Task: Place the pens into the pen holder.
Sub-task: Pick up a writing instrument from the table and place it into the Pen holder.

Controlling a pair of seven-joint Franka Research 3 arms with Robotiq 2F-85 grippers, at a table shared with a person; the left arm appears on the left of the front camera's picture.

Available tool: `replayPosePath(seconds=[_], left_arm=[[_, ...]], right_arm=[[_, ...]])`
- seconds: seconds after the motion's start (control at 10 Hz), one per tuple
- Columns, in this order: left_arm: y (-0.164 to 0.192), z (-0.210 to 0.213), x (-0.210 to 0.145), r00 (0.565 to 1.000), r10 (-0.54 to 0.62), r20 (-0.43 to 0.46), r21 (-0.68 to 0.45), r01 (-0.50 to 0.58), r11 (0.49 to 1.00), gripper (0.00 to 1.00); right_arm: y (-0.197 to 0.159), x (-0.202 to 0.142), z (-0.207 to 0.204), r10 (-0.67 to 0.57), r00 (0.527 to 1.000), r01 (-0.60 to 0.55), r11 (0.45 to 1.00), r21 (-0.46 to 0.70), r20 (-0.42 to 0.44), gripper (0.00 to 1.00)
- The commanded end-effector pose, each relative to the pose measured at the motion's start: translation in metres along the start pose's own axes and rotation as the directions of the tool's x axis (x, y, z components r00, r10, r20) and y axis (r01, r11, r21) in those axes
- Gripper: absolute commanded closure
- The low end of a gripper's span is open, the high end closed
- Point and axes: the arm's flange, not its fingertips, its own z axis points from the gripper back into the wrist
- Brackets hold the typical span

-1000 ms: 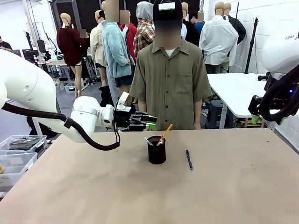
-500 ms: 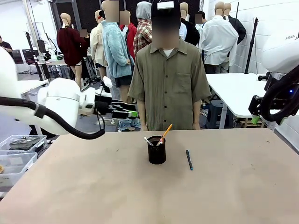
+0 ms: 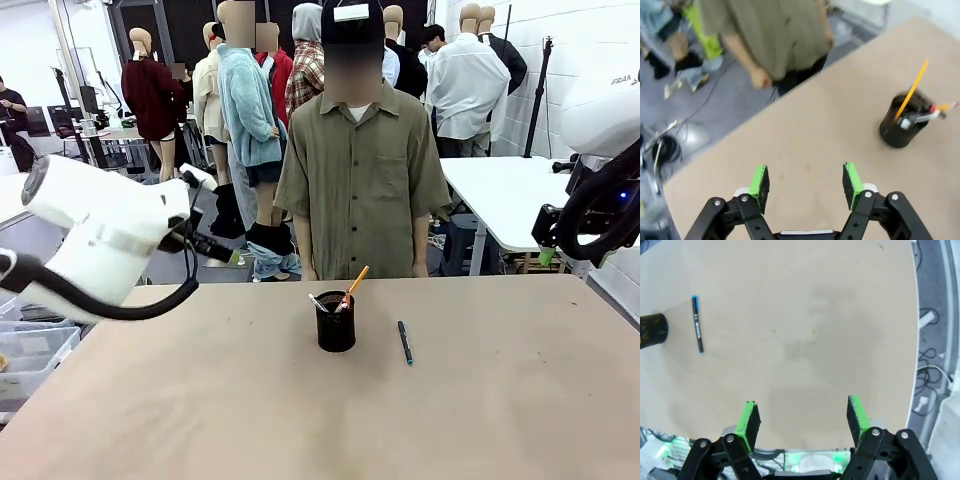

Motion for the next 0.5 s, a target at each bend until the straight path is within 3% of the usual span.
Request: replayPosePath(seconds=[0.0, 0.1, 0.4], left_arm=[[0.0, 0.041, 0.036, 0.958, 0.176, -0.227, 0.057, -0.167, 0.984, 0.23], [-0.001, 0.045, 0.03, 0.912, 0.24, -0.334, 0.098, -0.22, 0.971, 0.23], [0.007, 0.062, 0.018, 0.883, 0.242, -0.402, 0.058, -0.239, 0.969, 0.23]], right_arm=[[0.0, -0.002, -0.003, -0.001, 1.0, 0.001, 0.999, -0.036, 0.013, 0.14], [0.0, -0.002, -0.003, -0.001, 1.0, 0.001, 0.999, -0.036, 0.013, 0.14], [0.0, -0.002, -0.003, -0.001, 1.0, 0.001, 0.999, -0.036, 0.013, 0.14]])
